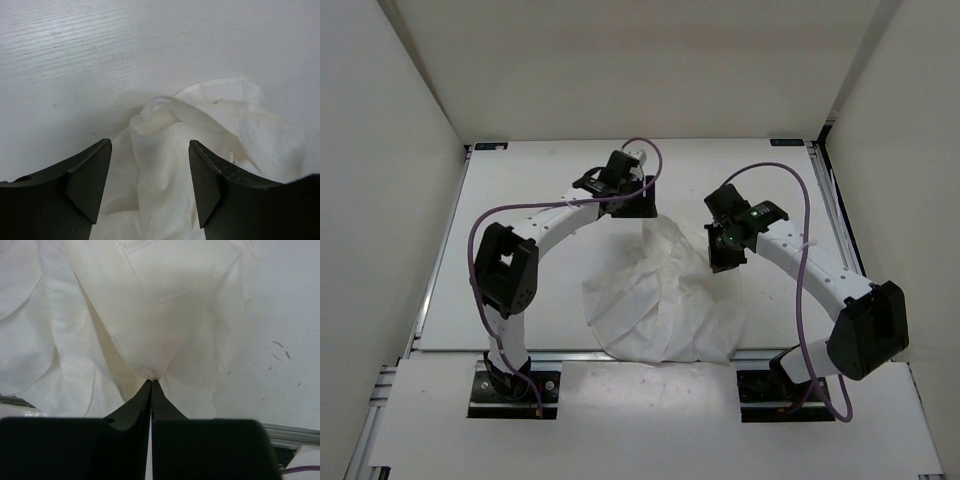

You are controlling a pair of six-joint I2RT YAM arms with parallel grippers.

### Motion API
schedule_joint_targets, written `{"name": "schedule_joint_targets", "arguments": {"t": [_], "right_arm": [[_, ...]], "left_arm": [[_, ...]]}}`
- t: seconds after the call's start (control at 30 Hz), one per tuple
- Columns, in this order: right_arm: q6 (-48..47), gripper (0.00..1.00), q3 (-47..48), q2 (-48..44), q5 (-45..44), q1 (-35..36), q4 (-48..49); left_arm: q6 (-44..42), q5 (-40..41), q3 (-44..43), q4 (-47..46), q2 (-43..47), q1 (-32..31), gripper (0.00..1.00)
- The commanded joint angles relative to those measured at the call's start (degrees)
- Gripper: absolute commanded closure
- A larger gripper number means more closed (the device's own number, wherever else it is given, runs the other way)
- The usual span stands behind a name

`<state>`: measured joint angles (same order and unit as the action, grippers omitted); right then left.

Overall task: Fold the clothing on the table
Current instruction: Flatten the skirt out

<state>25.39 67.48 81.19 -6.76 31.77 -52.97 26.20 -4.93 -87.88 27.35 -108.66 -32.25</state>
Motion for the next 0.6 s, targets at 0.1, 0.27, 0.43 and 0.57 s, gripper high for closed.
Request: {"name": "schedule_joint_targets", "arguments": {"t": [0.1,0.27,0.43,0.57], "right_arm": [[1.16,1.00,2.65,0.29,1.05,1.28,0.50],[0.81,1.00,3.36,-0.50,1.75,0.93,0.76],[-0.16,1.00,4.67,-2.26,2.02,0.66,0.59],[-0.34,1.00,4.06,-3.05,3.08,0.05,0.15]], "left_arm": [[-2.29,16.26,-6.25,7.62,-2.25,-5.10,0.25],[-3.52,24.69,-7.05,7.89,-4.45,-6.51,0.26],[-2.12,25.14,-6.17,5.87,-7.17,-5.72,0.27],[-2.72,26.19,-7.66,5.17,-9.55,-6.68,0.27]]}}
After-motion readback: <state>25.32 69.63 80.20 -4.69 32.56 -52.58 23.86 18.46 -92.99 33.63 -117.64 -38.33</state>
